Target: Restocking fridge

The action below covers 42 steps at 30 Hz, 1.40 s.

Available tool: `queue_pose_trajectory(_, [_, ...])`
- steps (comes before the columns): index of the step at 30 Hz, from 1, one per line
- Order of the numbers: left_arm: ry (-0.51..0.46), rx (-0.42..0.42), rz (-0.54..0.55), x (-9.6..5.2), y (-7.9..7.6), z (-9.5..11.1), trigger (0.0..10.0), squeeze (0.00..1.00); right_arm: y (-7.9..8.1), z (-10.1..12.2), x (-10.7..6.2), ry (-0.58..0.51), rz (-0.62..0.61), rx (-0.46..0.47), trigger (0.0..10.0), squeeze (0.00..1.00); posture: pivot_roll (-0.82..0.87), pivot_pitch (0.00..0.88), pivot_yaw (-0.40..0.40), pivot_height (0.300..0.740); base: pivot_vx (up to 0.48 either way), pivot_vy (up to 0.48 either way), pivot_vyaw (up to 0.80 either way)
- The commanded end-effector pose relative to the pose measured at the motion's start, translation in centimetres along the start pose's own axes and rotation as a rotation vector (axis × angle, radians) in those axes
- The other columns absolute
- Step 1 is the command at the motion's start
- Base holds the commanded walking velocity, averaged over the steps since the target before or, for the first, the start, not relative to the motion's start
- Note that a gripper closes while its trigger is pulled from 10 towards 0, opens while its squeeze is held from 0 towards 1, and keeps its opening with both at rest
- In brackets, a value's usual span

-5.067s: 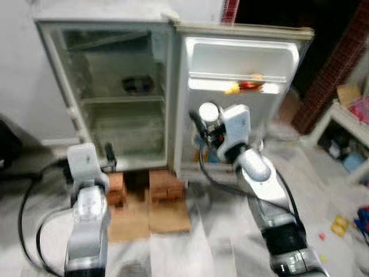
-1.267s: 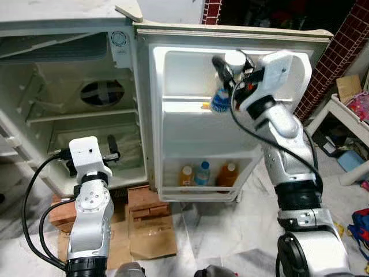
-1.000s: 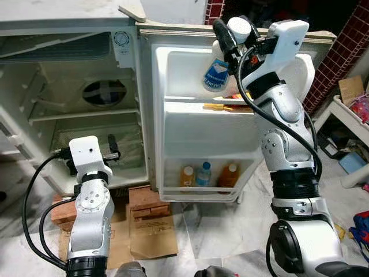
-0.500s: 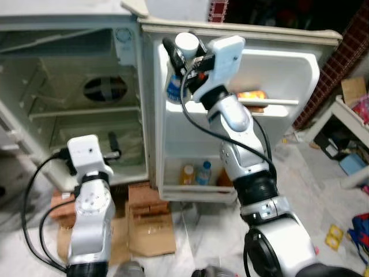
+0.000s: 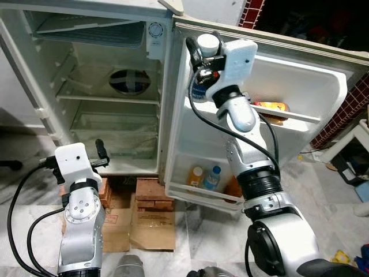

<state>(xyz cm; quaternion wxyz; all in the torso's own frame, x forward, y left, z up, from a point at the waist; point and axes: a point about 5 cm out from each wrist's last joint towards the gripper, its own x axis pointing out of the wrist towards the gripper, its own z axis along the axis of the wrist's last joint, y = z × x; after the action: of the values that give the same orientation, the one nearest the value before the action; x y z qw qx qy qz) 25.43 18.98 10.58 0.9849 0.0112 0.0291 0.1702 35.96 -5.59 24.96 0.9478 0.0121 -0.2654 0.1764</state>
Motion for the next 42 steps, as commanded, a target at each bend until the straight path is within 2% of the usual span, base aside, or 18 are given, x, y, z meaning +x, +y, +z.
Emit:
queue_pose_trajectory(1, [-0.02, 0.01, -0.016, 0.0, -0.3, 0.4, 10.0, 0.0, -0.7, 1.4, 0.8, -0.07, -0.034, -0.051, 10.0, 0.0, 0.17, 0.0, -0.102, 0.74, 0.0, 0.0, 0.0])
queue_pose_trajectory(7, [-0.023, 0.006, -0.01, 0.0, -0.2, 0.6, 10.0, 0.0, -1.1, 0.7, 1.0, -0.062, -0.07, -0.114, 10.0, 0.0, 0.18, 0.0, -0.106, 0.74, 0.243, 0.0, 0.0])
queue_pose_trajectory(21, [-0.023, 0.009, -0.017, -0.3, -0.2, 0.5, 10.0, 0.0, 0.0, -1.5, 0.6, -0.014, -0.082, -0.165, 10.0, 0.0, 0.18, 0.0, -0.107, 0.74, 0.199, 0.0, 0.0])
queue_pose_trajectory(25, [-0.016, 0.006, -0.014, -0.3, -0.3, 0.4, 10.0, 0.0, -0.3, -2.9, -0.1, 0.073, -0.102, -0.171, 10.0, 0.0, 0.19, 0.0, -0.112, 0.74, 0.0, 0.0, 0.0])
queue_pose_trajectory(28, [-0.01, 0.004, -0.009, -0.3, -0.2, 0.3, 10.0, 0.0, -1.0, -4.6, -1.4, 0.173, -0.112, -0.167, 10.0, 0.0, 0.18, 0.0, -0.111, 0.74, 0.0, 0.0, 0.0])
queue_pose_trajectory(34, [-0.009, 0.002, -0.014, -0.1, -0.3, 0.3, 10.0, 0.0, -1.8, -5.7, -3.0, 0.221, -0.133, -0.169, 10.0, 0.0, 0.17, 0.0, -0.107, 0.74, 0.0, 0.0, 0.0])
queue_pose_trajectory(39, [-0.008, 0.002, -0.021, 0.1, -0.5, 0.3, 10.0, 0.0, -2.0, -6.5, -3.6, 0.278, -0.139, -0.133, 10.0, 0.0, 0.16, 0.0, -0.101, 0.74, 0.0, 0.0, 0.0])
queue_pose_trajectory(40, [-0.009, 0.002, -0.022, 0.1, -0.6, 0.3, 10.0, 0.0, -2.0, -6.5, -3.6, 0.283, -0.138, -0.132, 10.0, 0.8, 0.16, 0.0, -0.102, 0.74, 0.0, 0.0, 0.0])
queue_pose_trajectory(41, [-0.009, 0.002, -0.023, 0.1, -0.6, 0.3, 10.0, 0.0, -2.0, -6.6, -3.6, 0.289, -0.136, -0.131, 10.0, 1.0, 0.16, 0.0, -0.101, 0.74, 0.0, 0.0, 0.0])
queue_pose_trajectory(42, [-0.01, 0.002, -0.024, 0.2, -0.6, 0.4, 10.0, 0.0, -2.0, -6.6, -3.6, 0.292, -0.135, -0.131, 10.0, 1.0, 0.16, 0.0, -0.101, 0.74, 0.0, 0.0, 0.0])
